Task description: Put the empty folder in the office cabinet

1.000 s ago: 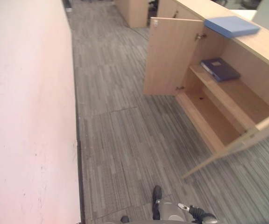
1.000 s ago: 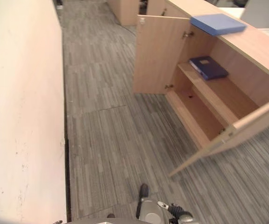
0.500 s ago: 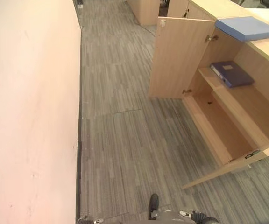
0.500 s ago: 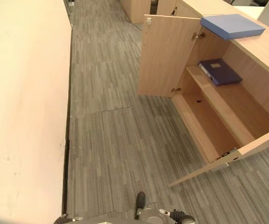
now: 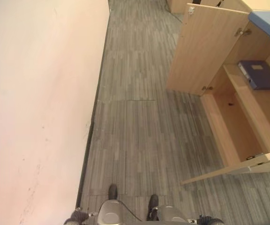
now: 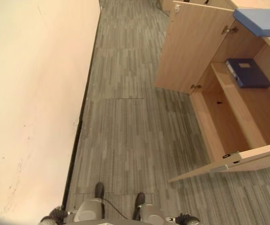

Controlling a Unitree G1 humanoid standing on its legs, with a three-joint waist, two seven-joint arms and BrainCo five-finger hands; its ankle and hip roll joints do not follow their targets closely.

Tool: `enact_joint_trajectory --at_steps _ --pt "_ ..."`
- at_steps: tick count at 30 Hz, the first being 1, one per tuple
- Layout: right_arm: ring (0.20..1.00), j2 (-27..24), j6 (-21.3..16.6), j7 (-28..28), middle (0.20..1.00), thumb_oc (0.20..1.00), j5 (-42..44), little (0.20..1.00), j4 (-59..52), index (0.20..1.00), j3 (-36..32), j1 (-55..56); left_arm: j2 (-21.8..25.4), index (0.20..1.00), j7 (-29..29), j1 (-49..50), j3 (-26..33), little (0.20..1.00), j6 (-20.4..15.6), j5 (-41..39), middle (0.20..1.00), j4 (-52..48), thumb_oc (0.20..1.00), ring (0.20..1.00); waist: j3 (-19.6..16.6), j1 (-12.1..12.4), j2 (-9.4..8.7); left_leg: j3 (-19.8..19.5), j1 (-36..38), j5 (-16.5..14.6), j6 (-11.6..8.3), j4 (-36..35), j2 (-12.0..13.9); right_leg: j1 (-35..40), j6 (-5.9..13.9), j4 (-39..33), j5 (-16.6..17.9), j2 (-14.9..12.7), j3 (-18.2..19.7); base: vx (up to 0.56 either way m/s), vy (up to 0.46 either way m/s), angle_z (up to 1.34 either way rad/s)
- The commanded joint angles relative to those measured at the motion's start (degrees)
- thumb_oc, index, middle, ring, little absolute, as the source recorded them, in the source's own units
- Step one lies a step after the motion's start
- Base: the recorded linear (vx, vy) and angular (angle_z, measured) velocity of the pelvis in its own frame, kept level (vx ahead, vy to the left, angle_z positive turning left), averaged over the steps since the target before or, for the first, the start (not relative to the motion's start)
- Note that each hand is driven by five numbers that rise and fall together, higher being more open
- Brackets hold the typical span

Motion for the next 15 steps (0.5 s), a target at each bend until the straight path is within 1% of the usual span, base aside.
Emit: enact_joint_trajectory --at_steps 1,2,3,4,5,8,9,10,11,14,15 --pt "1.000 -0.42 0.24 0.04 1.000 1.000 -0.68 1.000 0.48 1.000 0.50 3.15 -1.25 1.000 -0.29 1.62 1.10 1.000 -0.38 0.28 1.000 1.14 1.000 1.000 -4.94 -1.28 0.75 -0.47 -2.20 5.74 1.91 0.73 -2.61 11.02 5.29 -2.97 -2.71 -5.20 0.89 0.17 0.191 -0.46" --pt "1.000 -0.42 0.25 0.04 1.000 1.000 -0.68 1.000 0.46 1.000 0.50 3.17 -1.24 1.000 -0.29 1.63 1.10 1.000 -0.38 0.28 1.000 1.14 1.000 1.000 -4.92 -1.22 0.72 -0.40 -2.13 5.71 1.93 0.73 -2.63 11.05 5.31 -2.97 -2.73 -5.24 0.95 0.32 0.358 -0.60" --pt "1.000 0.03 0.31 0.42 1.000 1.000 0.31 1.000 -0.06 1.000 -0.19 3.32 -1.19 1.000 -0.49 1.80 1.47 1.000 -0.36 0.02 1.000 1.28 1.000 1.000 -5.70 -1.42 0.68 0.69 -0.60 4.47 3.01 0.80 -4.22 11.03 6.26 -2.53 -2.10 -7.12 1.54 0.14 0.169 -0.57" --pt "1.000 0.04 0.32 0.42 1.000 1.000 0.31 1.000 -0.07 1.000 -0.19 3.33 -1.18 1.000 -0.49 1.80 1.47 1.000 -0.36 0.02 1.000 1.28 1.000 1.000 -5.67 -1.37 0.65 0.76 -0.54 4.45 3.03 0.79 -4.24 11.05 6.28 -2.53 -2.11 -7.15 1.59 0.25 0.329 -0.63" --pt "1.000 0.47 0.40 0.68 1.000 1.000 0.41 1.000 -0.58 1.000 0.04 3.24 -0.99 1.000 -0.61 1.74 1.77 1.000 -0.38 -0.29 1.000 0.83 1.000 1.000 -6.47 -1.49 0.60 1.55 0.68 2.96 4.35 0.22 -6.09 10.03 7.19 -1.85 -1.20 -8.74 2.13 0.14 0.226 -0.44" --pt "1.000 0.98 0.39 0.81 1.000 1.000 0.17 1.000 -1.23 1.000 0.62 2.94 -0.31 1.000 -0.51 1.36 2.09 1.000 -0.51 -0.48 1.000 0.05 1.000 1.000 -6.99 -1.38 0.47 2.93 1.97 1.17 5.72 -0.56 -8.16 8.25 8.49 -0.25 0.35 -10.54 2.60 0.11 0.219 -0.52" --pt "1.000 0.98 0.39 0.81 1.000 1.000 0.17 1.000 -1.24 1.000 0.62 2.95 -0.31 1.000 -0.51 1.36 2.09 1.000 -0.51 -0.48 1.000 0.05 1.000 1.000 -6.99 -1.33 0.45 2.98 1.98 1.15 5.73 -0.56 -8.18 8.22 8.51 -0.23 0.34 -10.57 2.65 0.06 0.127 -0.28" --pt "1.000 0.94 0.37 0.77 1.000 1.000 0.29 1.000 -1.66 1.000 0.60 2.66 -0.04 1.000 -0.47 1.25 2.22 1.000 -0.53 -0.48 1.000 -0.19 1.000 1.000 -7.00 -1.31 0.39 3.42 2.27 0.57 6.16 -0.56 -8.76 7.76 8.89 0.34 1.18 -11.18 2.47 0.08 0.163 -0.31" --pt "1.000 0.94 0.32 0.97 1.000 1.000 0.52 1.000 -2.23 1.000 0.59 2.26 0.45 1.000 -0.39 1.02 2.31 1.000 -0.66 -0.52 1.000 -0.50 1.000 1.000 -7.00 -1.36 0.23 4.37 2.70 -0.17 6.86 -0.56 -9.82 7.07 9.69 1.56 3.15 -12.44 1.62 0.11 0.209 -0.29" --pt "1.000 1.01 0.36 1.02 1.000 1.000 0.19 1.000 -2.72 1.000 0.81 2.27 0.98 1.000 -0.36 0.75 2.54 1.000 -0.78 -0.44 1.000 -0.93 1.000 1.000 -7.11 -1.36 -0.04 4.67 3.68 -1.27 7.92 -0.56 -11.46 6.54 10.51 4.02 5.37 -14.27 0.98 0.12 0.180 -0.13" --pt "1.000 2.40 1.08 0.59 1.000 1.000 1.56 1.000 -1.51 1.000 2.27 -3.47 1.09 1.000 -0.55 0.80 0.86 1.000 -0.67 0.57 1.000 -0.50 1.000 1.000 -7.44 -0.20 0.02 3.85 4.43 -1.80 8.32 -0.56 -12.33 7.29 10.62 5.05 5.61 -15.11 -0.09 0.11 0.117 -0.10"
